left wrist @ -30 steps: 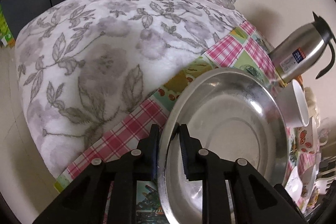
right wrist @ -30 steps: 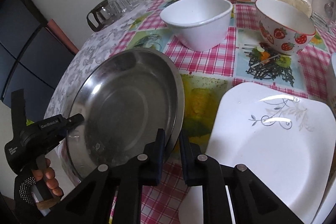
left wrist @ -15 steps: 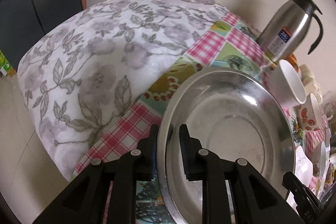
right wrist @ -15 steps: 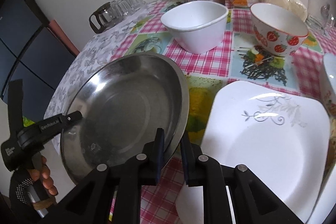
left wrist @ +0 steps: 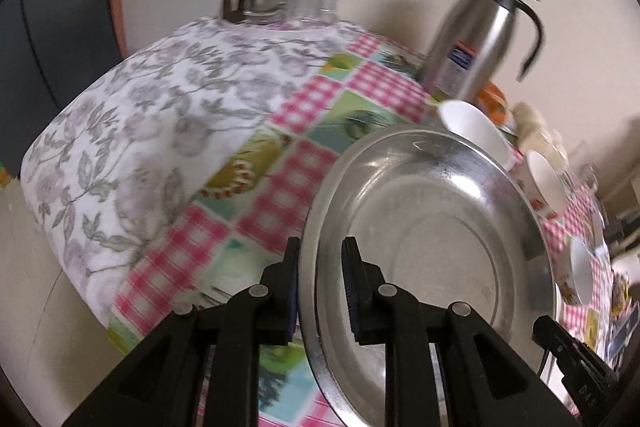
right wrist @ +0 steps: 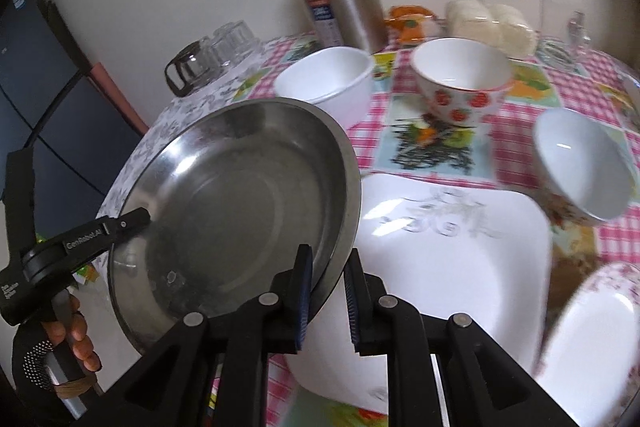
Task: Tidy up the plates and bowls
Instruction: 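Lift the steel plate with the left gripper and carry it aside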
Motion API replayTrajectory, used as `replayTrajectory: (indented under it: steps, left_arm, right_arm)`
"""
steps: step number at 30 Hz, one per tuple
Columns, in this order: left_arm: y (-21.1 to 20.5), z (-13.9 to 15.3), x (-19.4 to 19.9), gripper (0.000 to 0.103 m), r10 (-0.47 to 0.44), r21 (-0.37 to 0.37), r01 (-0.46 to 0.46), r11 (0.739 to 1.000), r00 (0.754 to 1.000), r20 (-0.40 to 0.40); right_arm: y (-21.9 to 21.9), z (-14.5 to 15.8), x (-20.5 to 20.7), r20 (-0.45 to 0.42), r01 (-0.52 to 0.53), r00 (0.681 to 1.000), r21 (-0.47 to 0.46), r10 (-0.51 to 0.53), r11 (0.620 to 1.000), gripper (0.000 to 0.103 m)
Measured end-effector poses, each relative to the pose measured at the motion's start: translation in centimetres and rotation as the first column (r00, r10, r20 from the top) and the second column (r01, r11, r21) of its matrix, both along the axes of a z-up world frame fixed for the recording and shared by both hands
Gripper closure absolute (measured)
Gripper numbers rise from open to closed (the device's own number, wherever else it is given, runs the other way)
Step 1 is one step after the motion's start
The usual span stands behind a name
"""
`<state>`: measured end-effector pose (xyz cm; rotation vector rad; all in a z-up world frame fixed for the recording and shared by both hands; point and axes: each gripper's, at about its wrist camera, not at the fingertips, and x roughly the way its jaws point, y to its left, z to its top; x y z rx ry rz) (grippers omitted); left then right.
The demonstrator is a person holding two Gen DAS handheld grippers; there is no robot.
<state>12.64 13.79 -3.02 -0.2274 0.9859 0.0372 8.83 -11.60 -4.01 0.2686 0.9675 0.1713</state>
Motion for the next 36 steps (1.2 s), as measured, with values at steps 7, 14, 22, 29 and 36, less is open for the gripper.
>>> replayTrajectory:
  steps: [7,14,22,29,36]
  left_arm:
    - [-5.3,0.5,-1.2,0.083,-0.129,0.041,0.128,0.991,0.992,0.009]
    - [-9.4,-0.5,-2.3,0.083,-0.24,0.068,0.242,0.968,0.97,-0.036]
    - [-12.0,-2.9,-3.0,0.083,-0.295,0.108,0.308,0.945,0.948,-0.119]
    - [-13.0,-3.6,-3.1,0.08,-0.321,0.134,0.339,0.931,0.937,-0.138]
    - [-13.7,-3.8,-2.9,0.08,-0.344,0.15,0.362,0.92,0.929,-0.134]
  right_arm:
    - [-4.6,1.2,-2.9,0.002,0.085,0.996,-0.015,-0.085,0.996,0.086]
    - [-8.1,0.7,-6.2,-0.008,0.151,0.988,-0.013,-0.152,0.988,0.084]
    - [-10.5,-1.2,-7.4,-0.037,0.186,0.982,-0.021,-0.186,0.982,0.084]
    - [-11.2,-1.6,-7.4,-0.028,0.184,0.982,-0.047,-0.185,0.982,0.084]
    - [-12.1,-2.1,-6.8,-0.022,0.203,0.979,-0.029,-0.204,0.979,0.084]
